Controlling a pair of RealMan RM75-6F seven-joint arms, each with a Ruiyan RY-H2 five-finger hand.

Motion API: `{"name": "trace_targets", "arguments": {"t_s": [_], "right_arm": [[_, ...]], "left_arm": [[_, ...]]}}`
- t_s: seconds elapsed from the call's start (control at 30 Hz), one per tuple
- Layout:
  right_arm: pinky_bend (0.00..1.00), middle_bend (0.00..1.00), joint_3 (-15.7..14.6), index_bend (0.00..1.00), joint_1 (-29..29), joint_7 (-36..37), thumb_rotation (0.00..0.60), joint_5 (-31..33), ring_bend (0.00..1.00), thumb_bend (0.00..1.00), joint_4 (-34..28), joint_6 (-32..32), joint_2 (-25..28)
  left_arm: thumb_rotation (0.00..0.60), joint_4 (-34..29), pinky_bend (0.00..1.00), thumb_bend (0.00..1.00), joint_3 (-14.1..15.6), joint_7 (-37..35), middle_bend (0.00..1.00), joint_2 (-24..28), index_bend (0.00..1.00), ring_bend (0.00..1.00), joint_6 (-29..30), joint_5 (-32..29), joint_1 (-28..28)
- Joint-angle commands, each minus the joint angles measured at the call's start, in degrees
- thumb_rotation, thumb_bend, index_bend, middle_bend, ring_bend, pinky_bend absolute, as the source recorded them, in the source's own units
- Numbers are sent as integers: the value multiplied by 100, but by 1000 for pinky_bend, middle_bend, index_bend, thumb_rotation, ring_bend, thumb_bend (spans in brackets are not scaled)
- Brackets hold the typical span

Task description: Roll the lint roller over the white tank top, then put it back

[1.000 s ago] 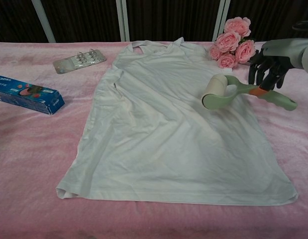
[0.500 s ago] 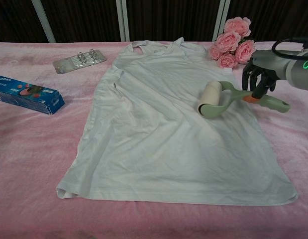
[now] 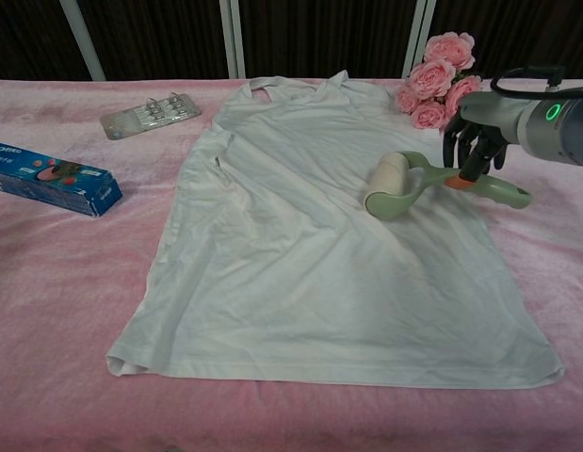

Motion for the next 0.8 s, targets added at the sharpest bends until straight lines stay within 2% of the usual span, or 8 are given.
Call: {"name": "trace_targets", "arguments": {"t_s": [0.03, 0.33, 0.8], "right_arm": [[432, 583, 41, 750, 112, -156, 600, 192, 540, 618, 67, -129, 16], [432, 583, 157, 751, 319, -289, 600, 531, 540, 623, 279, -422, -40], [432, 584, 281, 752, 656, -297, 600, 654, 541, 624, 761, -640, -421]], "left_arm": [[600, 0, 228, 355, 2, 2, 40, 0, 124, 46, -1, 4, -1], [600, 2, 229, 355, 8, -6, 40, 3, 124, 47, 7, 20, 3], [600, -4, 231, 355, 3, -24, 40, 7, 124, 47, -3, 5, 1]]}}
